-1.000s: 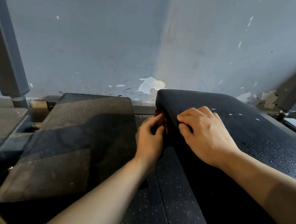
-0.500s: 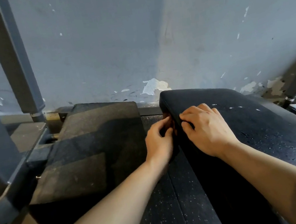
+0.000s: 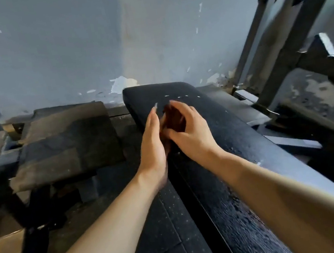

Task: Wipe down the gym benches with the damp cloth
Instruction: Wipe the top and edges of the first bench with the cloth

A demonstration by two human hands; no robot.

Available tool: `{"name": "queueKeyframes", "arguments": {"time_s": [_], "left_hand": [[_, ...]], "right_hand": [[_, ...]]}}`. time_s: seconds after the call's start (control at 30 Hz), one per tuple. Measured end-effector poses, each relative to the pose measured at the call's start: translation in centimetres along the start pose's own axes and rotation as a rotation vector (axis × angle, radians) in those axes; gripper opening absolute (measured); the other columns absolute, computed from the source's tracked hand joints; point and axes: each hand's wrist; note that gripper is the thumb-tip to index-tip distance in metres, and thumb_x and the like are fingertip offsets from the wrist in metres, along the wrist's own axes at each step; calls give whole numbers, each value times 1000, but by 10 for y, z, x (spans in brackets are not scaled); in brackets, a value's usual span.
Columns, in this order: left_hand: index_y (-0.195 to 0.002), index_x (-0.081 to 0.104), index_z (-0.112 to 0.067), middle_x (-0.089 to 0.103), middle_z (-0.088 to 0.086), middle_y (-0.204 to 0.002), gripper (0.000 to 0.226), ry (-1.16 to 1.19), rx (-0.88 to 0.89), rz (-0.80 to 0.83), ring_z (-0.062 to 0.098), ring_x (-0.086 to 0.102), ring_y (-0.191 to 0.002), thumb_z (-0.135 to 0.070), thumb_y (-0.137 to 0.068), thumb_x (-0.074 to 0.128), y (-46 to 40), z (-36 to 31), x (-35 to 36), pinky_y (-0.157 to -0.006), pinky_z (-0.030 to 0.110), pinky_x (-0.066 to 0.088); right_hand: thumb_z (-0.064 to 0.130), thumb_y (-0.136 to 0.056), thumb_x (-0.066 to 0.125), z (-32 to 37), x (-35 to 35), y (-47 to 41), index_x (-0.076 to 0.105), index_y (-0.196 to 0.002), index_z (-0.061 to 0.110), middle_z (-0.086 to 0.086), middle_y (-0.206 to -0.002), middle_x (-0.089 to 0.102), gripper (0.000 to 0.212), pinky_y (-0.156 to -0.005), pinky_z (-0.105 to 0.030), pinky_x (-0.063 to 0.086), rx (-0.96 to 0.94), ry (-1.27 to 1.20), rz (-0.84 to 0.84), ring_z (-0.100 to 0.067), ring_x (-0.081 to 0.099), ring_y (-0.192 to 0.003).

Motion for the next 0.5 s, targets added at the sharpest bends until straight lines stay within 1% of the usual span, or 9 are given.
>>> {"name": "queueKeyframes", "arguments": {"time_s": [0.07,0.1,0.17,0.23,0.3,0.33,0.4,0.43,0.5], "left_hand": [[-126,60,-25,66,0,-122,28,-191,49,-21,13,62,-112,-25,-100,49,21,11,11,-99,40,49],[-121,64,-21,68,-1,-116,26,-308,80,-70,12,64,-108,-18,-97,53,32,18,14,-99,41,50],[-110,69,-18,70,-6,-102,23,-476,111,-157,10,65,-100,-8,-92,58,58,29,19,-96,34,51],[-106,68,-19,69,-8,-101,24,-576,129,-202,9,64,-101,-5,-89,60,86,37,21,-92,24,48],[-109,67,-22,65,-10,-106,27,-664,137,-234,7,59,-102,-5,-89,60,111,41,19,-89,20,43],[-111,66,-22,62,-11,-107,29,-710,147,-251,7,56,-102,-4,-89,59,121,44,16,-86,17,39],[-114,64,-20,56,-11,-105,32,-808,159,-271,5,50,-98,-3,-88,60,139,52,8,-80,9,31],[-116,63,-20,55,-11,-106,34,-848,153,-260,4,48,-97,-3,-87,61,145,55,5,-78,8,29],[-121,59,-21,56,-8,-114,38,-897,112,-215,3,45,-99,-4,-87,61,153,58,2,-80,12,30]], "right_hand": [[8,-75,75,-7,-35,32,45,-127,18,5,-109,56,61,-72,-6,40,38,76,-60,-5,54,-91],[8,-70,77,-12,-51,49,47,-120,16,5,-106,55,58,-70,-12,38,28,168,-86,-8,54,-89],[12,-63,83,-19,-78,84,54,-110,14,6,-107,51,55,-73,-12,33,-35,371,-113,-8,50,-93],[29,-64,84,-21,-96,112,62,-112,16,8,-116,53,55,-85,-12,36,-112,409,-21,-2,50,-103],[51,-71,71,-19,-100,133,64,-121,21,8,-122,59,59,-97,-20,42,-148,369,124,-4,55,-112],[54,-74,65,-19,-97,140,63,-124,22,7,-124,60,59,-100,-23,43,-154,363,175,-6,56,-115],[48,-77,62,-20,-84,151,62,-126,21,5,-124,62,55,-99,-31,45,-170,428,215,-13,57,-115],[46,-77,61,-21,-76,155,62,-124,21,5,-122,63,53,-96,-35,47,-193,504,206,-17,58,-113],[47,-78,57,-21,-65,162,63,-121,20,4,-118,65,51,-88,-39,50,-242,613,194,-21,58,-110]]}}
Point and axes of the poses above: each hand's wrist, its own y-axis away from the middle knuckle, its own x-axis out of the palm, z = x × y
